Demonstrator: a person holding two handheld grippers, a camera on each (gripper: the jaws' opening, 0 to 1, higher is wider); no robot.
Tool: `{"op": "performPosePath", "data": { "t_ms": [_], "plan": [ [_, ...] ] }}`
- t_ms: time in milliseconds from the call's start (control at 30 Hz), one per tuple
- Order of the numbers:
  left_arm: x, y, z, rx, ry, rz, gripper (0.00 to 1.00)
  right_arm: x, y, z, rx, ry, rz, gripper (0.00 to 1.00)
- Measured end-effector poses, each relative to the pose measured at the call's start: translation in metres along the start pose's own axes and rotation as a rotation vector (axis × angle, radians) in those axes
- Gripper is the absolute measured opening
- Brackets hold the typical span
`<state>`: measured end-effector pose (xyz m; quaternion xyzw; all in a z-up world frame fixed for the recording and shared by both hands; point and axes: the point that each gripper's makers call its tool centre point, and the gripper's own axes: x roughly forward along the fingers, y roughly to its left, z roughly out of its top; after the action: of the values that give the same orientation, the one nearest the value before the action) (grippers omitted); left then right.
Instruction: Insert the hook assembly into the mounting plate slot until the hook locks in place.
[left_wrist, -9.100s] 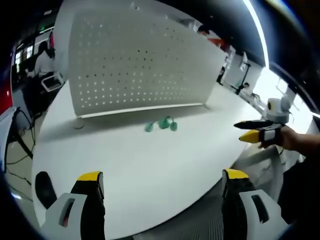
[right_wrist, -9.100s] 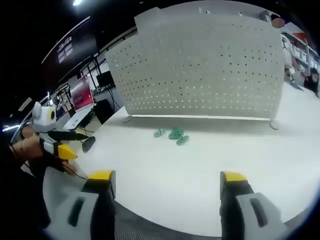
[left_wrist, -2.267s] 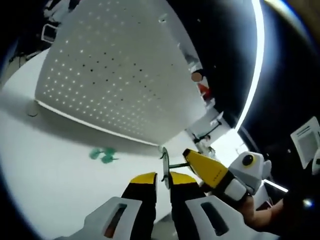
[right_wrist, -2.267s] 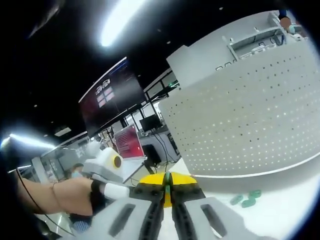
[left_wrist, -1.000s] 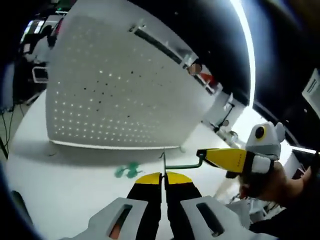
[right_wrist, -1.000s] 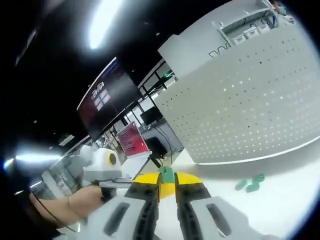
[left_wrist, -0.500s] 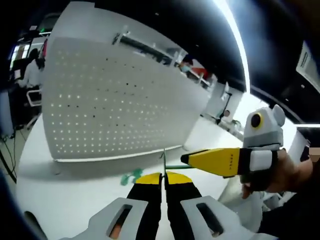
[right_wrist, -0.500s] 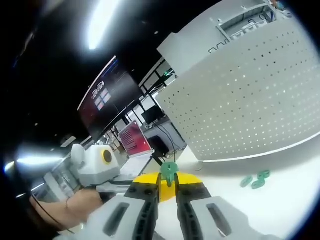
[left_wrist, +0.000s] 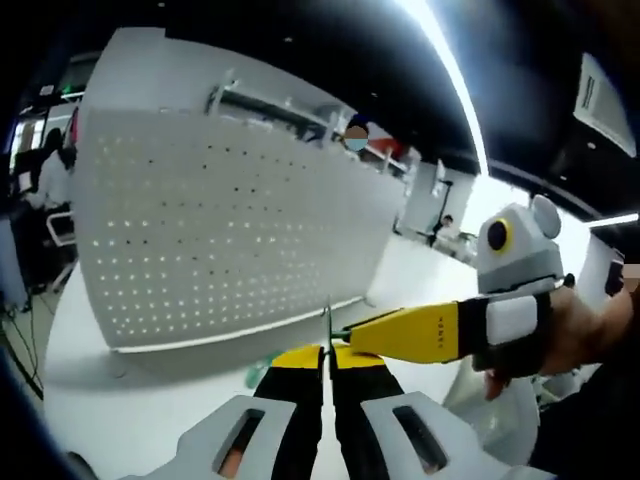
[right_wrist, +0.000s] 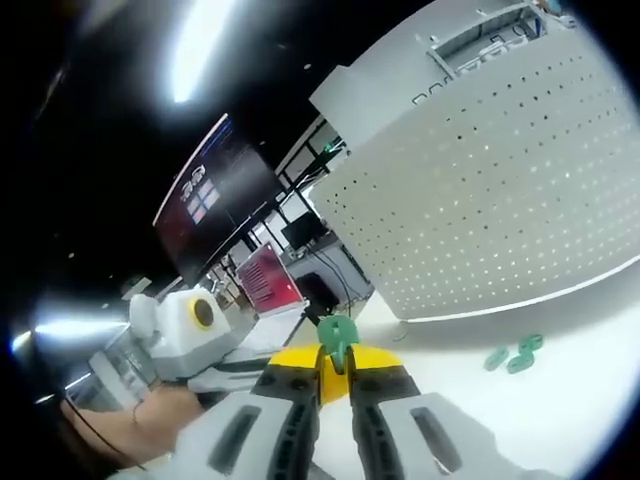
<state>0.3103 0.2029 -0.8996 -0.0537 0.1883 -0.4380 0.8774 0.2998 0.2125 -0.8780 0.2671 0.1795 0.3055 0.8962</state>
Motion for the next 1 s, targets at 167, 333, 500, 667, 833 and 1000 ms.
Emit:
{"op": "performPosePath", "data": {
  "t_ms": [167, 333, 500, 667, 833, 1000],
  "plan": [
    [-0.002, 0.002, 0.004, 0.021, -0.012, 0.015, 0.01, 0.003, 0.001, 0.005, 0.015, -0.018, 0.002, 0.05],
    [-0.005, 0.006, 0.007, 0.043, -0.014, 0.030, 0.01, 0.007, 0.001, 0.006, 0.064, -0.039, -0.003, 0.02],
    [-0.008, 0.009, 0.008, 0.049, -0.012, 0.048, 0.01, 0.010, 0.004, 0.006, 0.023, -0.035, -0.006, 0.01],
    [-0.008, 0.011, 0.008, 0.057, -0.006, 0.048, 0.01, 0.011, 0.004, 0.006, 0.006, -0.047, -0.005, 0.00],
    [-0.009, 0.012, 0.004, 0.052, 0.001, 0.033, 0.02, 0.011, 0.004, 0.003, -0.019, -0.028, 0.003, 0.00],
    [-0.009, 0.013, 0.002, 0.053, 0.002, 0.019, 0.03, 0.012, 0.005, 0.000, -0.035, -0.014, 0.005, 0.00]
  ]
}}
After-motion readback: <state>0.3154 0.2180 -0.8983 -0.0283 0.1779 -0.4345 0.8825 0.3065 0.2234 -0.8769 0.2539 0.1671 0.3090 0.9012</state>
